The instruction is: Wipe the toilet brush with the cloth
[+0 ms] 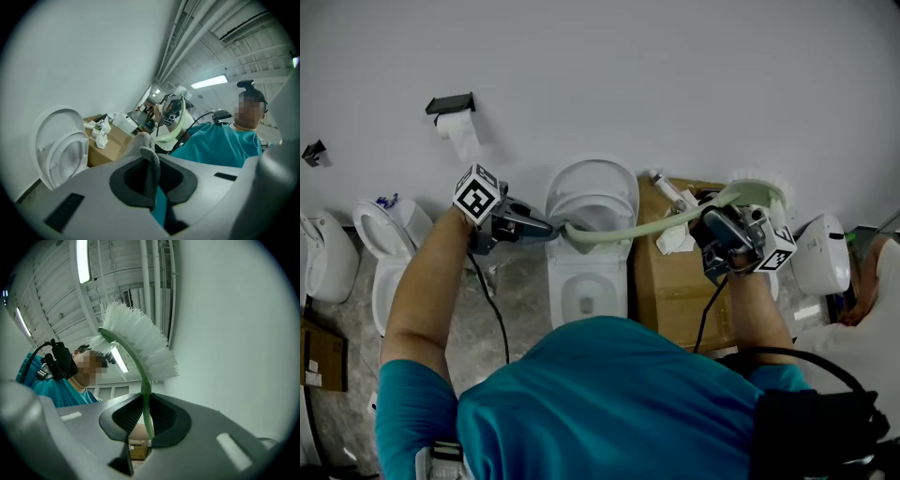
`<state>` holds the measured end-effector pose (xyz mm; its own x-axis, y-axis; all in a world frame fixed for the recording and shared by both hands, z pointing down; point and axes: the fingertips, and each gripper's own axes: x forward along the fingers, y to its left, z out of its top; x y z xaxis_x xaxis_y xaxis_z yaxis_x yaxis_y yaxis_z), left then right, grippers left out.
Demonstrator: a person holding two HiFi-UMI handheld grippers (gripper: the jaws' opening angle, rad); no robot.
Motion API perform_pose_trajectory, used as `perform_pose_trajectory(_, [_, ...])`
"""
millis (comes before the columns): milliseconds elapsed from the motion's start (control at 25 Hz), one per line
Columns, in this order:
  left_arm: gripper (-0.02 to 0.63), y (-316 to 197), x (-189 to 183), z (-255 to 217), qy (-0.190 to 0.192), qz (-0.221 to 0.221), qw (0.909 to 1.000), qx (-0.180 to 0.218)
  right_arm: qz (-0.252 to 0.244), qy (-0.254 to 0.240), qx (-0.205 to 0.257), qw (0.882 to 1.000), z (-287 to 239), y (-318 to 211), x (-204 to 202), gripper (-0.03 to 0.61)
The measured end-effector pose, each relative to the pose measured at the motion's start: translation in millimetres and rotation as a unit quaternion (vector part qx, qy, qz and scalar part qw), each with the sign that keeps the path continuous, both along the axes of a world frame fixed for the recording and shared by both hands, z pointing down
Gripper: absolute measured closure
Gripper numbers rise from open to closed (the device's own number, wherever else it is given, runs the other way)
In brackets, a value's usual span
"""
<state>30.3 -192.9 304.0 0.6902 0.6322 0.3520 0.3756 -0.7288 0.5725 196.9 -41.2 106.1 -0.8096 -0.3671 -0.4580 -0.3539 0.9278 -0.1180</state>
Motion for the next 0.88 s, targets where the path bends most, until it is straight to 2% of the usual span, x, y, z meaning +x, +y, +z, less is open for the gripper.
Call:
perform_pose_trajectory(160, [0.592,-27,-19,11,0.016,-0.07,0.9973,-0.015,0.01,-0.003,-0.005,1.0,2,-1,2,0.526])
perform_pose_trajectory(280, [0.592,-49,-38,17,0.046,-0.15,0.9873,-0.025,0.021,-0.009,-0.008,1.0,3,-1,5,0.526])
perform_pose_trajectory(360, [0.592,-62,-49,20,0.082,-0.212,0.9734,-0.03,0.035,-0.012,-0.013,0.999,5,-3,10,0.526])
perform_pose_trajectory(440, [0.593,-66,-57,23,0.121,-0.268,0.9552,-0.031,0.053,-0.015,-0.024,0.998,11,-6,18,0.526])
perform_pose_trajectory(600, [0.592,-50,-60,28,0.172,-0.341,0.9233,-0.036,0.111,-0.015,-0.068,0.991,39,-22,40,0.526])
perform_pose_trajectory(760, [0.592,-45,-62,28,0.213,-0.412,0.8854,-0.036,0.167,0.003,-0.131,0.977,72,-49,48,0.526])
perform_pose_trajectory(880, [0.592,-42,-63,17,0.229,-0.44,0.8681,-0.007,0.203,0.031,-0.185,0.961,102,-68,50,0.526])
